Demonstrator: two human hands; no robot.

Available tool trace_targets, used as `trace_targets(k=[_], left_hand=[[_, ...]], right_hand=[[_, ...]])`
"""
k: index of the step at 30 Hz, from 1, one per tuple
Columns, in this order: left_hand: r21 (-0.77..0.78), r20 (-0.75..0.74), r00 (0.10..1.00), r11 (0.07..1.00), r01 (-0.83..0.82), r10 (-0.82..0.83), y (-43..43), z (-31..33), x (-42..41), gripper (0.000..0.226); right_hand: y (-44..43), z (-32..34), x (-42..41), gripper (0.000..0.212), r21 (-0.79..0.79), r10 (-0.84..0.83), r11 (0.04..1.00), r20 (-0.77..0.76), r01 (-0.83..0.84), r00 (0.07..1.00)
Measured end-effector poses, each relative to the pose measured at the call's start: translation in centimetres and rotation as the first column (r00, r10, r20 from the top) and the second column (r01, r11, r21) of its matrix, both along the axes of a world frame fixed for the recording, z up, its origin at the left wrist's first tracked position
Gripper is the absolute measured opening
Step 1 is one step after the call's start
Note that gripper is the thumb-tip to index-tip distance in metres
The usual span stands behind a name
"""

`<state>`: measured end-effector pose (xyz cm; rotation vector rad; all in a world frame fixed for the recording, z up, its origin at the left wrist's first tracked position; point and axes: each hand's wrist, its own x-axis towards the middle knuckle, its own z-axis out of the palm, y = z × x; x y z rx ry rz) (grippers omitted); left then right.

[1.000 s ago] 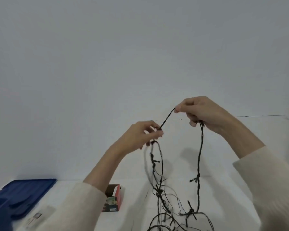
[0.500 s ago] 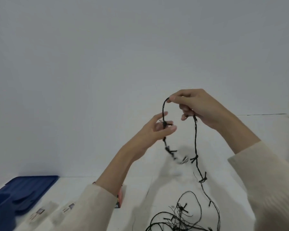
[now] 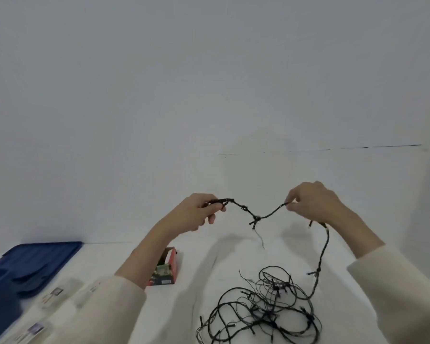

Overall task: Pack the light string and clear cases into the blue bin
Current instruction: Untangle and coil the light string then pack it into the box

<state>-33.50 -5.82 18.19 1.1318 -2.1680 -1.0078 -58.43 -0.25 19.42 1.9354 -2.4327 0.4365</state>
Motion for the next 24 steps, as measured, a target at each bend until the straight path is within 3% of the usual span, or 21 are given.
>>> trace_targets(k=[1,2,3,4,5,7,9,11,15,18,20,24], left_hand=[[-0.055,0.067,0.997,0.998,0.042,-0.038,0.2,-0.2,-1.0,0.022],[-0.113,0.121,0.989,0.989,0.094,-0.08,0.5,-0.3,-2.3,0.021],[-0.168,0.153,0.982,0.976,0.136,-0.111,0.9,-0.5,-3.6,0.02],[-0.213,0.162,0.979,0.965,0.155,-0.121,1.1,-0.8,-4.7,0.018],[-0.244,0.153,0.982,0.959,0.145,-0.11,1.3,-1.2,-5.5,0.015],[-0.264,0.105,0.994,0.964,0.041,-0.013,0.9,-2.5,-6.3,0.014],[-0.246,0.082,0.991,0.966,-0.082,0.104,0.1,-4.8,-6.2,0.028],[-0.158,0.156,0.977,0.98,-0.119,0.144,-0.5,-8.2,-5.5,0.04],[0.072,0.406,0.912,0.997,0.04,-0.066,-0.1,-15.1,-4.8,0.025],[0.186,0.405,0.879,0.964,0.191,-0.252,1.3,-17.8,-5.9,0.027],[0.188,0.437,0.852,0.956,0.226,-0.287,2.3,-18.7,-7.0,0.033],[0.061,0.604,0.742,0.946,0.319,-0.29,2.4,-19.6,-8.1,0.02]], right_hand=[[0.4,-0.3,0.8,0.046,0.105,0.118,0.987,0.032,-0.12,0.993],[0.8,-0.5,1.7,0.06,0.157,0.235,0.951,0.193,-0.266,0.953],[1.2,-0.7,2.6,0.066,0.149,0.315,0.902,0.418,-0.406,0.852],[1.3,-1.2,3.2,0.058,0.079,0.371,0.854,0.601,-0.515,0.708],[1.3,-1.9,3.4,0.042,-0.003,0.386,0.848,0.689,-0.53,0.614],[1.2,-2.8,2.8,0.015,-0.048,0.278,0.934,0.719,-0.354,0.637],[1.5,-3.3,1.0,0.016,0.005,0.138,0.981,0.687,-0.195,0.713],[2.1,-3.3,-1.0,0.023,0.019,0.072,0.992,0.717,-0.122,0.693],[3.0,-3.1,-4.0,0.027,-0.033,0.025,0.999,0.77,0.001,0.637],[3.1,-3.5,-4.5,0.028,-0.015,0.012,1.0,0.757,-0.002,0.653],[3.1,-4.0,-4.4,0.028,0.009,0.012,1.0,0.739,-0.027,0.673],[3.0,-5.1,-3.8,0.027,0.032,0.036,0.996,0.72,-0.084,0.693]])
